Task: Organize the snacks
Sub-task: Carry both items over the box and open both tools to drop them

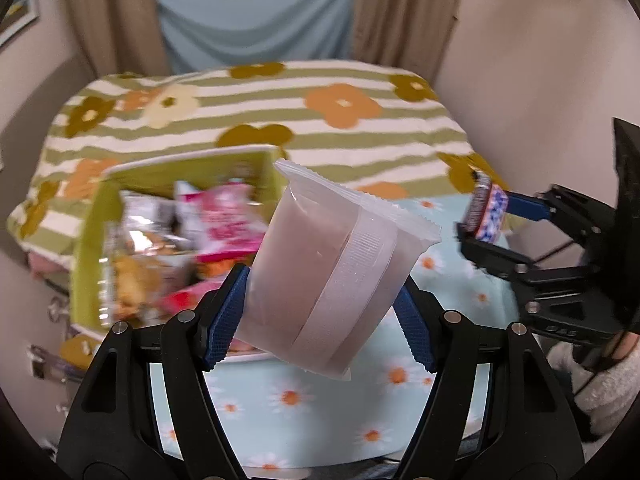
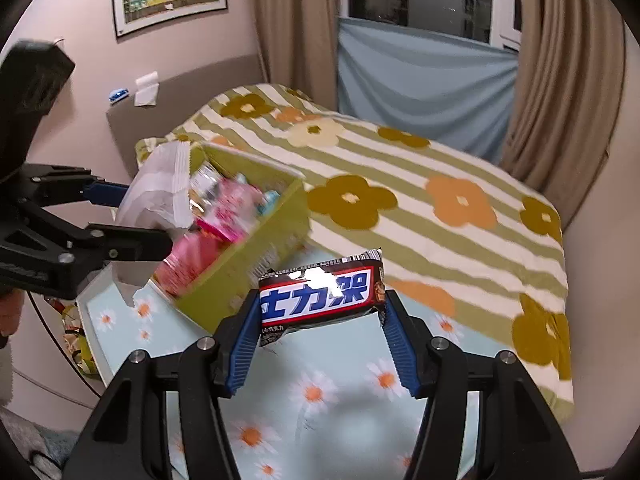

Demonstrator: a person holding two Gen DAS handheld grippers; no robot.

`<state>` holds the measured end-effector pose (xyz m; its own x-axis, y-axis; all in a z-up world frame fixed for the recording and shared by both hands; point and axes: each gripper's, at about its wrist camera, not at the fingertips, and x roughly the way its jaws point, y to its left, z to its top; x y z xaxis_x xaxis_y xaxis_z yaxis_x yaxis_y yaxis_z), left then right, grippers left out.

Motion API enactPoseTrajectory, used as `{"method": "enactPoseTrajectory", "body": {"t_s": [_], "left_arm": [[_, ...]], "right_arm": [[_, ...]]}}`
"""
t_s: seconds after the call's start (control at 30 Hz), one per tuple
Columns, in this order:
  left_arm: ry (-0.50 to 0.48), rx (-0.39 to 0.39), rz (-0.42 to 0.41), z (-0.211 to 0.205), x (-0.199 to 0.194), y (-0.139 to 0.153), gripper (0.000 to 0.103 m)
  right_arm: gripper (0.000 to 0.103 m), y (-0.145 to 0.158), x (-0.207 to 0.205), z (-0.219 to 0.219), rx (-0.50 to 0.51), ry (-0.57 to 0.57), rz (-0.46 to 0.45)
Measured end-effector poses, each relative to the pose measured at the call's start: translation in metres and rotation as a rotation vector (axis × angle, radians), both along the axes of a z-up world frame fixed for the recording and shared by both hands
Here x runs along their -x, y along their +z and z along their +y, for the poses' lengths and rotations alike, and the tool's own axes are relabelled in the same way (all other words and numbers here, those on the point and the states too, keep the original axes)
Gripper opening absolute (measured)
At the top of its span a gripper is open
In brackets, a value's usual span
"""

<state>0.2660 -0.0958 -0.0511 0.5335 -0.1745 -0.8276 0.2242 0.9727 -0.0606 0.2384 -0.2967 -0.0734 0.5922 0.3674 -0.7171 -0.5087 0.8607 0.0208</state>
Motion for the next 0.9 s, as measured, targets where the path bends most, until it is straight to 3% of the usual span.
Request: {"method": "enactPoseTrajectory", "body": {"t_s": [0.4,0.77,0.87,0.9], "left_arm": [[0.193,-0.008,0.012,0.137,-0.034,-0.006,0.068],[0.218,0.014,0.088,0.195,-0.106,-0.05,0.068],[0.2,0.027,0.085,0.2,-0.125,-0.059,0.077],[0.194,0.027,0.078,0.201,-0.128,-0.059,0.09]], "right_arm": [[0.054,0.019,-0.034,0.107,-0.013,0.056,0.011],[0.054,-0.011,-0.069,0.181,-0.014,0.027,0.08],[0.054,-0.021,-0.079,0.19,-0.014,0.009,0.106],[0.054,-0.025,-0.081,0.191,-0.015,0.004,0.115]]}}
